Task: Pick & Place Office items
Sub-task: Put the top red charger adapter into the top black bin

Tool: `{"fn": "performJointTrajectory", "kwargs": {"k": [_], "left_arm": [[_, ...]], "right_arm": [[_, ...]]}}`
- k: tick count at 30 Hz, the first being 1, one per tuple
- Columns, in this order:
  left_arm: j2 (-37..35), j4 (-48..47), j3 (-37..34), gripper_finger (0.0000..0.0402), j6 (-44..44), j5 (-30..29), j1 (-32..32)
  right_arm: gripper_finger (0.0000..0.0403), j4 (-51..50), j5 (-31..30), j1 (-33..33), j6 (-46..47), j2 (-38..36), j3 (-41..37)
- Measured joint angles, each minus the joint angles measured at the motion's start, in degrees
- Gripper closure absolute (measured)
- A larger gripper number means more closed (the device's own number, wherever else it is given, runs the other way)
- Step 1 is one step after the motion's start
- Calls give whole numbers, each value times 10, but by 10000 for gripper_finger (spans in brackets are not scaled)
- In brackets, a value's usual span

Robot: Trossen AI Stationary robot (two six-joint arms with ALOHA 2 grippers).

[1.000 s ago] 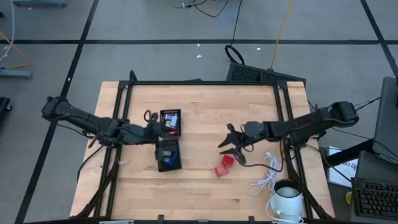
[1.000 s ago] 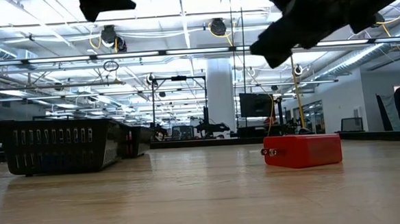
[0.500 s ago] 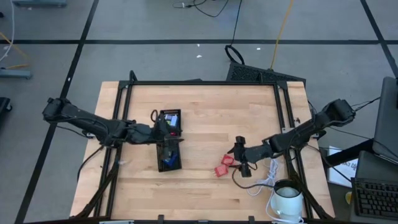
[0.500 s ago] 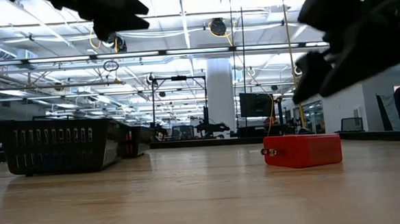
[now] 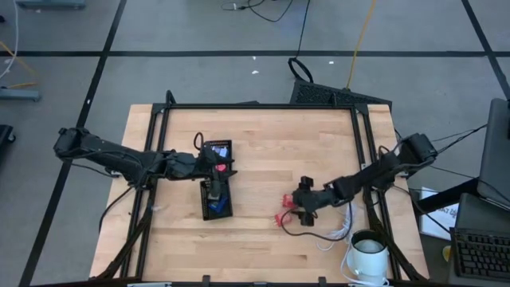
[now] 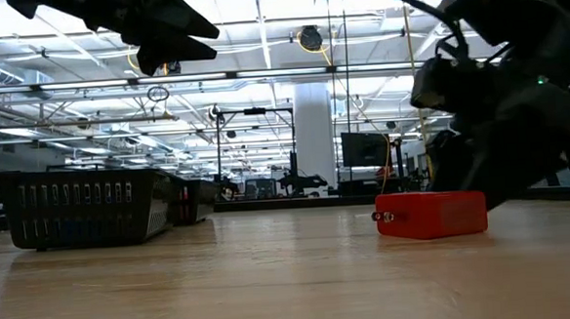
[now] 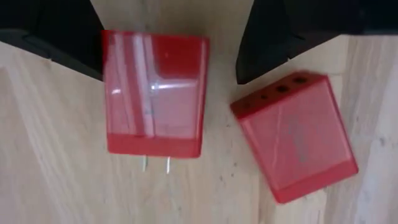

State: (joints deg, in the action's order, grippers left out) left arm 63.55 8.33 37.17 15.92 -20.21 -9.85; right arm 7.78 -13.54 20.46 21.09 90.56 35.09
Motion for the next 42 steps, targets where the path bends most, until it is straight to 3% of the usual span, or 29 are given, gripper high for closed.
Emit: {"fn": "performJointTrajectory", "kwargs": {"k": [7, 13, 20, 26, 36, 42], "left_arm": [[0, 9, 0, 212, -3, -3, 2], [0, 9, 0, 200, -6, -4, 2], [0, 10, 0, 198, -6, -4, 2], [0, 15, 0, 211, -8, -9, 2], [0, 85, 0, 206, -8, -9, 25], [0, 87, 0, 203, -8, -9, 42]], "right_arm": [[129, 13, 0, -28, -26, -5, -1], [195, 18, 4, -48, -75, -5, -1], [198, 16, 2, -85, -132, -23, -1], [198, 41, -3, -136, -217, -87, -1], [198, 262, -13, -215, -338, -157, 0], [198, 290, -13, -233, -340, -156, 0]]}}
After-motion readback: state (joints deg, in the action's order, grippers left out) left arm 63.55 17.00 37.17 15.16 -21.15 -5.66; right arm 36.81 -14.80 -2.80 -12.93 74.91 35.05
